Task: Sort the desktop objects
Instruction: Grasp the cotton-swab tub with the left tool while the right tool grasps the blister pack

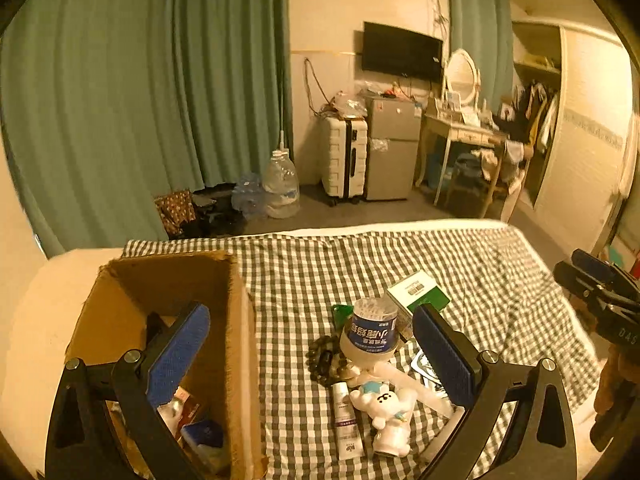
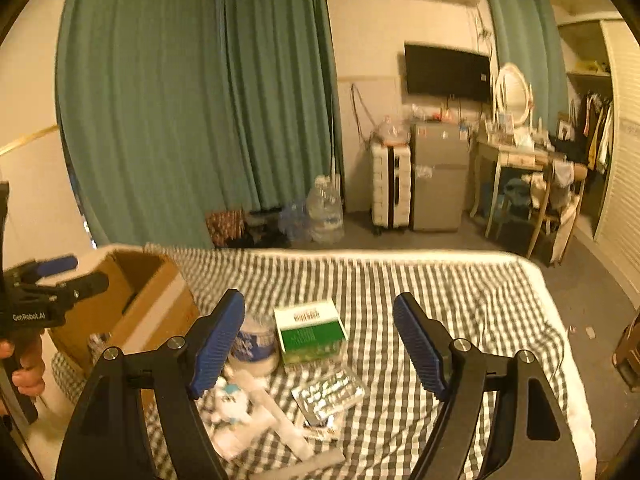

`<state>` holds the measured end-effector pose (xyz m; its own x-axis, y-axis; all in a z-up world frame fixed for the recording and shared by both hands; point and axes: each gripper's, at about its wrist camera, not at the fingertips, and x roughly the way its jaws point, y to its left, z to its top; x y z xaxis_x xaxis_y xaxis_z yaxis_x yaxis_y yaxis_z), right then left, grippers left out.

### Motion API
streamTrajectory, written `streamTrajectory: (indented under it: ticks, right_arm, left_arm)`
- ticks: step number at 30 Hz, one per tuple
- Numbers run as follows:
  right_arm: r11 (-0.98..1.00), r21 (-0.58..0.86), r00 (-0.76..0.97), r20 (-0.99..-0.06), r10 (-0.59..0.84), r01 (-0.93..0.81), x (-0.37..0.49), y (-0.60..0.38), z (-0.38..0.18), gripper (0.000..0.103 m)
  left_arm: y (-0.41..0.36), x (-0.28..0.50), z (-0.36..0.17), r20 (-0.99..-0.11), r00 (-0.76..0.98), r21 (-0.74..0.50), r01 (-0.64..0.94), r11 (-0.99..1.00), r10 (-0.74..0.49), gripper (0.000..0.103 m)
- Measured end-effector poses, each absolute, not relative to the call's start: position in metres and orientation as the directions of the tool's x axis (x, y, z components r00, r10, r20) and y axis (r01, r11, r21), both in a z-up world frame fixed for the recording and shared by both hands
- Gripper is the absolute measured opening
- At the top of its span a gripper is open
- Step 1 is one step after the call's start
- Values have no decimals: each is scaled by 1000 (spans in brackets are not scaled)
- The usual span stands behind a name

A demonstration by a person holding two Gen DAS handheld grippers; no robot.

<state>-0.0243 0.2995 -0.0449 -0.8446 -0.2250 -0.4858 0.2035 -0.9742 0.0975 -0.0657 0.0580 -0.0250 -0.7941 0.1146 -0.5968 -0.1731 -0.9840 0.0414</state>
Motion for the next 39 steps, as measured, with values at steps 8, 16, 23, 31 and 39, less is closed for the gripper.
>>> streamTrajectory:
  ticks: [8,16,23,31,39]
  right_arm:
    - [-974,208,-739,-642,-204,88,-70,329,-111,77]
    - [-964,250,-642,-725,-251,95,-96,320,-158,68]
    - [-945,324,-550,-783,-290,37,-111,324,-192,50]
    - [-915,402,-446,-826,-346,-35,-118,329,-234,50]
    - [-915,404,-413,-835,-363,-12,-127,310,-260,50]
  left_arm:
    - [97,-97,-68,-634,-766,103,-225,-969,110,103]
    - [116,-132,-116,-685,-722,128,-255,-958,101,103]
    - [115,-154,-143,-702,-701,82,-254,-964,124,103]
    - [124,-174,-174,-731,-669,82,-282,-956,135,103]
    - [133,-183,-188,-737,-664,115,-306,-945,126,97]
